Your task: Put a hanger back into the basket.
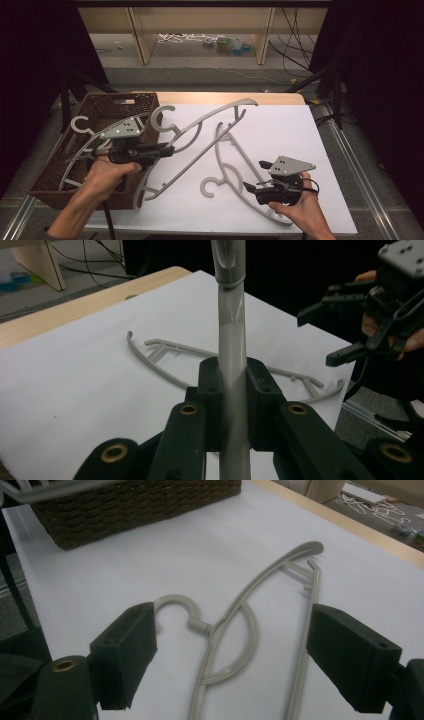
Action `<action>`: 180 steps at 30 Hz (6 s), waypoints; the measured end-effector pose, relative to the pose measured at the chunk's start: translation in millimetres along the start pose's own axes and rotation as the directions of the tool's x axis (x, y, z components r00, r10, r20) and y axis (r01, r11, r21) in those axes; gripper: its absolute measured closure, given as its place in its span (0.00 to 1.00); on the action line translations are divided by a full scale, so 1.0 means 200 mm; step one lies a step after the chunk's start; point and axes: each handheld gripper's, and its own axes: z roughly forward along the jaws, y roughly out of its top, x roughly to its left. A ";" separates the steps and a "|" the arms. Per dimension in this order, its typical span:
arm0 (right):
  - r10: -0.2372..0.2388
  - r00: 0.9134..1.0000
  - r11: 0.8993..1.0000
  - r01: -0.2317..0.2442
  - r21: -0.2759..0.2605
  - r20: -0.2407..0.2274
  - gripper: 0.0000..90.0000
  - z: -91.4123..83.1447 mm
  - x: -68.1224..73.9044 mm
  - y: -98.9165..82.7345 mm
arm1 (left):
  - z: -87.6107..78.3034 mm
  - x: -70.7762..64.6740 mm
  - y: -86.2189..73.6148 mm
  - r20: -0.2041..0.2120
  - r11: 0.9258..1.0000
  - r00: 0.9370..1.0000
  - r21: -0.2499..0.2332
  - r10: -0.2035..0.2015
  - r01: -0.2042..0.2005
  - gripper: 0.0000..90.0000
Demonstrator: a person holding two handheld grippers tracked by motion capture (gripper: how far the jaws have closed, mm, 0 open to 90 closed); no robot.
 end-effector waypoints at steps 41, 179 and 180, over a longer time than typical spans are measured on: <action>0.021 1.000 0.999 -0.021 0.039 -0.006 0.20 0.04 -0.01 -0.08 | -0.55 0.69 -0.17 -0.421 0.999 0.906 0.026 0.029 -0.020 0.88; 0.046 0.999 0.997 -0.045 0.062 -0.015 0.19 0.12 -0.01 -0.15 | 0.18 -0.18 -0.58 -0.233 0.975 0.972 -0.212 0.019 -0.070 0.20; 0.049 0.999 0.996 -0.047 0.076 -0.019 0.19 0.13 0.00 -0.16 | 0.18 -0.18 -0.58 -0.235 0.975 0.971 -0.208 0.028 -0.079 0.20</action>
